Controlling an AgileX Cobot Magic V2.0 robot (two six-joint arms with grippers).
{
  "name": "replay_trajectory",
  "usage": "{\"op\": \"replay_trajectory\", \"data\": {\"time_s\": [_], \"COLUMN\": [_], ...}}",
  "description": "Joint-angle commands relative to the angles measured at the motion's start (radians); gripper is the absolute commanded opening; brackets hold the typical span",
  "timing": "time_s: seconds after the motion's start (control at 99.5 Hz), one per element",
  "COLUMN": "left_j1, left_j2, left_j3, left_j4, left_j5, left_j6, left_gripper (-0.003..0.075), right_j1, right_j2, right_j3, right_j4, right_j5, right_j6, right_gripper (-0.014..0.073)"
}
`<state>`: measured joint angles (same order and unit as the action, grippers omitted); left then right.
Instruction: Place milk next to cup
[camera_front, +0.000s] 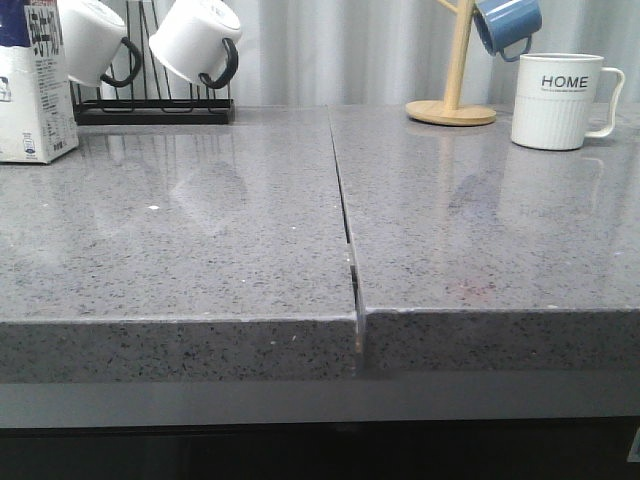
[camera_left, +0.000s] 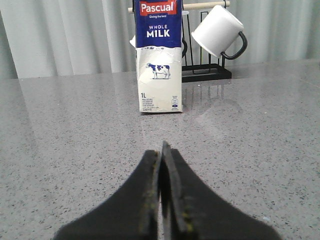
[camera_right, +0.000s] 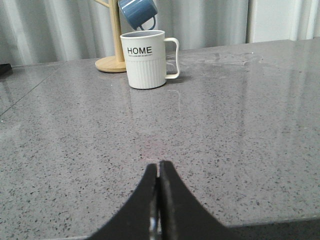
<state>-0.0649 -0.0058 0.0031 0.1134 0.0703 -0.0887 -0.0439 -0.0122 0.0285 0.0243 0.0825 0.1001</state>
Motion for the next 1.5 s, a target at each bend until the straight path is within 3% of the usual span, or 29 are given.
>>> {"op": "replay_trajectory", "data": {"time_s": [0.0,0.553,0.774,0.975,1.115,1.256,1.376,1.487], "left_j1": [0.002,0.002,0.002,0.002,0.002,0.002,0.002,0.002], "left_j2": [-0.031,-0.031,-0.031,-0.031,-0.031,-0.031,-0.031,-0.031], "left_j3": [0.038,0.038,0.038,0.038,0.038,0.038,0.038,0.038], "left_j4": [-0.006,-0.006,-0.006,-0.006,-0.006,-0.006,-0.006,-0.006], "left_j5": [-0.087,-0.087,-0.087,-0.087,-0.087,-0.087,-0.087,-0.087], "left_j6": [-0.006,-0.006,-0.006,-0.006,-0.006,-0.006,-0.006,-0.006], "left_gripper": [-0.0021,-0.0021,-0.0021,-0.0021,-0.0021,-0.0021,-0.0021,-0.0021], "right_j1": [-0.004,-0.004,-0.004,-0.004,-0.004,-0.004,-0.004,-0.004], "right_j2": [-0.017,-0.018,0.037,0.212,0.342,0.467,0.593,0.714], "right_j3": [-0.019,-0.03,-0.169,-0.333,-0.396,-0.397,-0.398,-0.398], "right_j4": [-0.003,-0.003,-0.003,-0.004,-0.004,-0.048,-0.077,-0.077], "right_j5": [-0.083,-0.07,0.098,0.206,0.184,-0.013,-0.163,-0.276], "right_j6": [-0.006,-0.006,-0.006,-0.006,-0.006,-0.006,-0.006,-0.006], "right_gripper": [-0.0069,-0.0069,-0.0069,-0.0069,-0.0069,-0.0064,0.0055,0.0295]}}
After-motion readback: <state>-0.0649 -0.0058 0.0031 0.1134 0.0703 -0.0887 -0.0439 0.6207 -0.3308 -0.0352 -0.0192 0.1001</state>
